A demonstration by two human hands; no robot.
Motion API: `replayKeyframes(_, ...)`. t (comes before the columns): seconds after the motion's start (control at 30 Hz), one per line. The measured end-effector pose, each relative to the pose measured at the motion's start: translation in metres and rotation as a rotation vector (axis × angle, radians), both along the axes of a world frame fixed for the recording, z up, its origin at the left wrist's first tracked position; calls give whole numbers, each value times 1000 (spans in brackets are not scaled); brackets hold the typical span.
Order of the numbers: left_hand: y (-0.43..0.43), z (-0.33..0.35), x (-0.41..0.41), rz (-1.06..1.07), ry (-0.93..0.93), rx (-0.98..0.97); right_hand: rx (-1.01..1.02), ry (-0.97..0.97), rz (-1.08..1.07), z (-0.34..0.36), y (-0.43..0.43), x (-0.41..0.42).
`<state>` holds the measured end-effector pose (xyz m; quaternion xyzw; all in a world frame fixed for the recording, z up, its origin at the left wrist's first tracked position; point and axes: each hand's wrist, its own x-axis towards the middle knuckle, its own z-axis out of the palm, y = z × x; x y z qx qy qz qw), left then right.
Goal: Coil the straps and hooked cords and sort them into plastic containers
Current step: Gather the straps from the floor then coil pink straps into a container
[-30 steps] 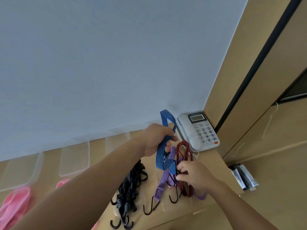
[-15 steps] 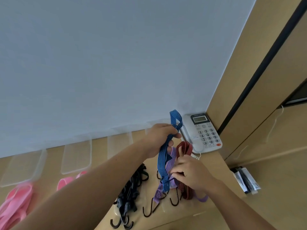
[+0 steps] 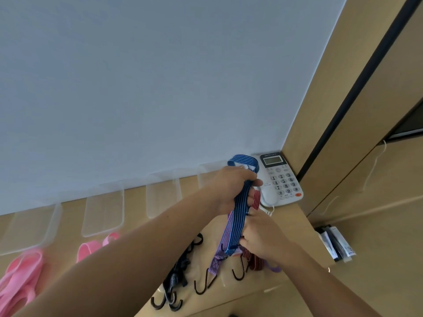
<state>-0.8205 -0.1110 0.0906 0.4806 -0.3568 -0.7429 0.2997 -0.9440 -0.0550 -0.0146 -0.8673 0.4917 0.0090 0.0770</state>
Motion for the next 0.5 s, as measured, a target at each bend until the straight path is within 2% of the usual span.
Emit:
replayKeyframes(0.13, -4, 15, 10, 23, -78, -139, -165, -43, 150, 3, 6, -6)
replayKeyframes(0.27, -17, 38, 19, 68, -183, -246, 2, 117, 72, -11, 12, -18)
replayKeyframes(0.33, -19, 48, 22, 82, -172, -267, 43, 112, 26, -16, 15, -23)
replayKeyframes(0.4, -17, 54, 21, 104, -97, -248, 67, 13, -66, -20, 16, -25)
replayKeyframes(0.5, -11, 56, 14, 175, 7, -218, 60, -284, -391, -16, 17, -20)
